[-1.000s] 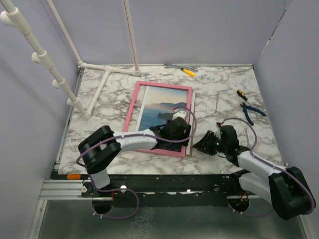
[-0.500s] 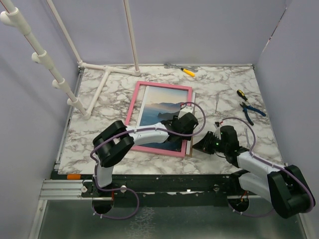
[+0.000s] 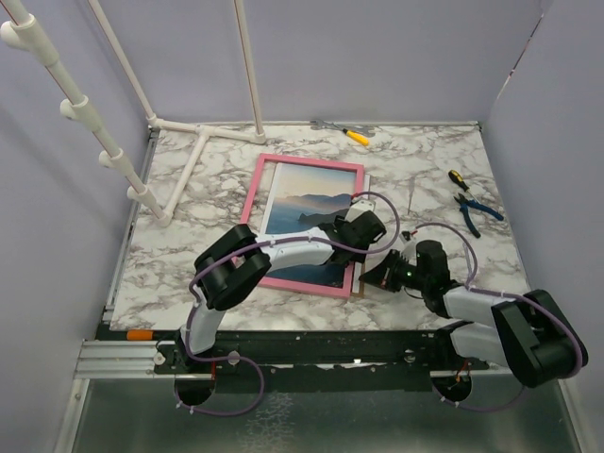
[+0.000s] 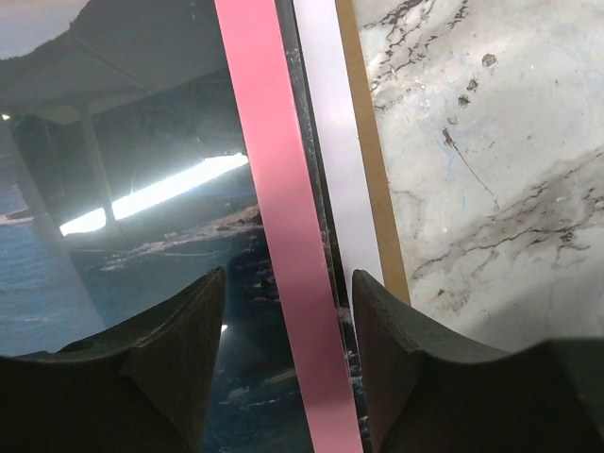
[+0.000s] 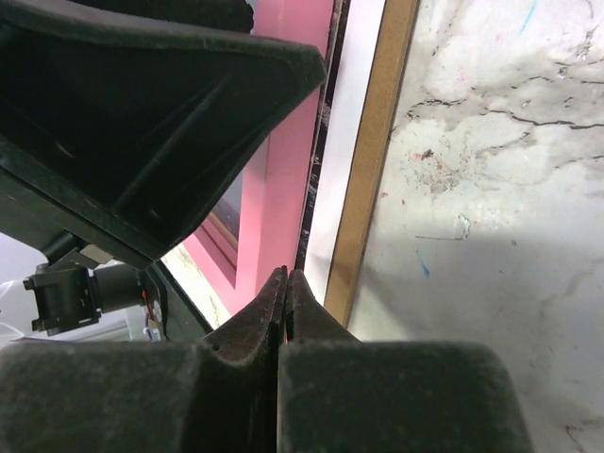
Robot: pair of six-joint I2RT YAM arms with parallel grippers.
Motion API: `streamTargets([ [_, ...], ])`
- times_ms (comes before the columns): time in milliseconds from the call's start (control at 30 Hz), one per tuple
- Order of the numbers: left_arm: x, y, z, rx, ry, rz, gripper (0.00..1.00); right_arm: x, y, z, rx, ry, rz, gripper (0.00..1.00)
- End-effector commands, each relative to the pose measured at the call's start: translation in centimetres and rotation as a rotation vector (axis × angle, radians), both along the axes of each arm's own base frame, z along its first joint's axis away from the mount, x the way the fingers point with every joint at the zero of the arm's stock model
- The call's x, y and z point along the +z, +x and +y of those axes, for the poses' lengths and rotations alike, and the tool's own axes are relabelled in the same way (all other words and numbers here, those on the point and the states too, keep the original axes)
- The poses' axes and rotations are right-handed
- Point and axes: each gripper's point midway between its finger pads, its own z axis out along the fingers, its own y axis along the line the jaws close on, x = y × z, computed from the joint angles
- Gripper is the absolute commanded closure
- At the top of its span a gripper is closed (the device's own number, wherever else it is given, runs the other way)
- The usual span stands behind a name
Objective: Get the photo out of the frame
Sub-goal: Remove the photo frame item from the photo frame.
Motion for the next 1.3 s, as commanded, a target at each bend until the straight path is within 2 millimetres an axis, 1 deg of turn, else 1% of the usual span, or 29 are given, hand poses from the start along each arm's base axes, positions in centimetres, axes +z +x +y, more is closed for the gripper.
streamTargets([
  [0, -0.6, 0.5, 0.8, 0.012, 0.088, -0.014, 0.43, 0.6, 0.2, 0.8, 0.040, 0.058, -0.040, 0.99],
  [267, -1.2, 0.6, 1.2, 0.020, 0.128, -0.005, 0.45, -0.8, 0.1, 1.1, 0.059, 0.050, 0.015, 1.00],
  [567, -2.3, 0.5, 1.7, 0.024, 0.188, 0.018, 0.46, -3.6, -0.1, 0.1, 0.027, -0.046, 0.113, 0.99],
  [667, -2.4, 0.7, 2.5, 0.041, 0.243, 0.015, 0.46, -4.4, -0.2, -0.2, 0.021, -0.073, 0.143, 0.99],
  [800, -2.4, 0.8, 3.9, 0.065, 0.314, 0.005, 0.46, -4.9, -0.5, -0.4, 0.010, -0.083, 0.159, 0.99],
  [1100, -2.2, 1.0, 6.1, 0.100, 0.406, -0.017, 0.48, -5.3, -0.7, -0.9, -0.011, -0.104, 0.177, 1.00],
  [1267, -1.7, 1.4, 7.3, 0.126, 0.408, -0.017, 0.48, -5.2, -0.6, -1.1, -0.029, -0.112, 0.179, 1.00],
])
